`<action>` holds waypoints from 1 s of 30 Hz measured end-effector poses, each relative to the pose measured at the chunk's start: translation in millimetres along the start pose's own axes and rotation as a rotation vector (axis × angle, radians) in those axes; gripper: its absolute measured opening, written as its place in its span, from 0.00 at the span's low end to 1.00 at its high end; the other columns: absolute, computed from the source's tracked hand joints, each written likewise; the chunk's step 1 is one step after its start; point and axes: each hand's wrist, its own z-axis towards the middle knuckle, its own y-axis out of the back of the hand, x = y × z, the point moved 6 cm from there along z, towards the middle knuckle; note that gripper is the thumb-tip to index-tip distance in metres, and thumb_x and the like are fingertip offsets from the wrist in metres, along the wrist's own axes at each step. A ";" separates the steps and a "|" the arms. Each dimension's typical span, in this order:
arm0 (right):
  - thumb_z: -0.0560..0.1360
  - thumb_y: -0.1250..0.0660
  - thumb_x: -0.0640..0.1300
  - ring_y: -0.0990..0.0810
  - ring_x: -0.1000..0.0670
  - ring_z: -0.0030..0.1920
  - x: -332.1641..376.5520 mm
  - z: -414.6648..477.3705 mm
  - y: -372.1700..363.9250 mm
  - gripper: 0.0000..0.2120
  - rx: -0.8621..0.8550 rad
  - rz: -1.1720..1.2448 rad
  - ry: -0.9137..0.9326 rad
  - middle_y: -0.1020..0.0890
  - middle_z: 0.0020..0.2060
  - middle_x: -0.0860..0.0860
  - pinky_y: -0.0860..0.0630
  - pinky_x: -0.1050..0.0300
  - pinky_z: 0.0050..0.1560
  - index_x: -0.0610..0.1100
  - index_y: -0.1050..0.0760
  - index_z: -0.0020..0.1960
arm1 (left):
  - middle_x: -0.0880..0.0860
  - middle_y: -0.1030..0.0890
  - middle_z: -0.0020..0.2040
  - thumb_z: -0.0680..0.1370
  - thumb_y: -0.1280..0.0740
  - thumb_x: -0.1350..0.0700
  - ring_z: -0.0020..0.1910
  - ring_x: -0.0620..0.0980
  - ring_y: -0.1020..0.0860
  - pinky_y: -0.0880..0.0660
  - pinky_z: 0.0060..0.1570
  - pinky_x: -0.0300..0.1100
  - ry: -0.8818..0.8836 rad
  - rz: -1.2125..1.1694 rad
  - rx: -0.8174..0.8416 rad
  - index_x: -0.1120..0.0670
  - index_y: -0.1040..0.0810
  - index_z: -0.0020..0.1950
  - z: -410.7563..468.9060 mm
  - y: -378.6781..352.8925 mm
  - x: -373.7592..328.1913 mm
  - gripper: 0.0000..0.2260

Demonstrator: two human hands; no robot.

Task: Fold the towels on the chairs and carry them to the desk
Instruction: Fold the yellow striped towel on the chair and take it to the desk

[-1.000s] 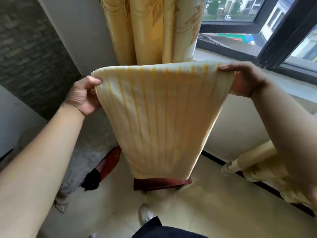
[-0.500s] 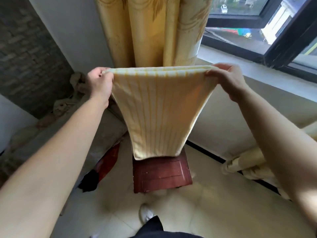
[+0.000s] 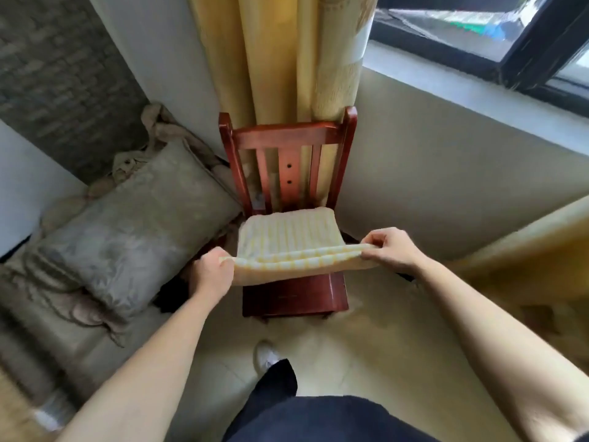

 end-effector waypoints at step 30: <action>0.75 0.32 0.47 0.22 0.50 0.56 -145.1 -8.5 -164.8 0.14 0.104 -0.004 -0.229 0.18 0.56 0.53 0.29 0.58 0.55 0.50 0.21 0.61 | 0.54 0.21 0.48 0.74 0.38 0.62 0.49 0.57 0.24 0.29 0.44 0.45 0.288 -0.028 0.244 0.56 0.22 0.52 -39.1 -126.2 128.1 0.09</action>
